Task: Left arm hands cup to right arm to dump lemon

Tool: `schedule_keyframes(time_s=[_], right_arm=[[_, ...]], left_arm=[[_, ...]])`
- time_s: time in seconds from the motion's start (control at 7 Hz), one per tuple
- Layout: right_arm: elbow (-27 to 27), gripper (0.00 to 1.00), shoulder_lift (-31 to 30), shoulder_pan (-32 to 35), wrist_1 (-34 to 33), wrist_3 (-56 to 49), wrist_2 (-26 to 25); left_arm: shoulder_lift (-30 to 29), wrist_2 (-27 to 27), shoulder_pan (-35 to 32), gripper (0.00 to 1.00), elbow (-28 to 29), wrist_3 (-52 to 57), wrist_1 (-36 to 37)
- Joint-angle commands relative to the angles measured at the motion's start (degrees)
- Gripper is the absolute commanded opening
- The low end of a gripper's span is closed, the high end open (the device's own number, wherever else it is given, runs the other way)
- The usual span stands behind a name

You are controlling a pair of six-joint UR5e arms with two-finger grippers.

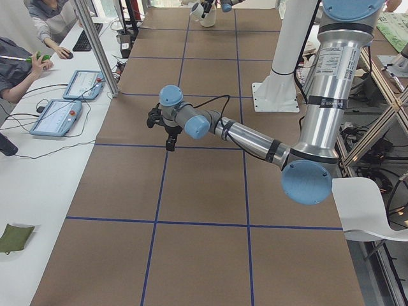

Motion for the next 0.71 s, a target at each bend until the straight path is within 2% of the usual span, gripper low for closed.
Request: schedule_keyframes(time_s=[0.0,0.29,0.57], right_arm=[[0.5,0.15,8.5,-3.9,-10.1,-1.3,-2.2],[0.6,0.13,16.3,-8.9,-16.7,-1.2,-9.8],[1.8,0.11,20.5,-16.5,-18.8,-0.5,-22.2]], left_arm=[[-0.6,-0.3,0.1,1.0,0.1,-0.5,0.4],[-3.6,-0.5,0.3,1.0,0.2,-7.2,1.5],[-9.5,-0.4,4.4,1.0,1.6,-17.7,1.5]])
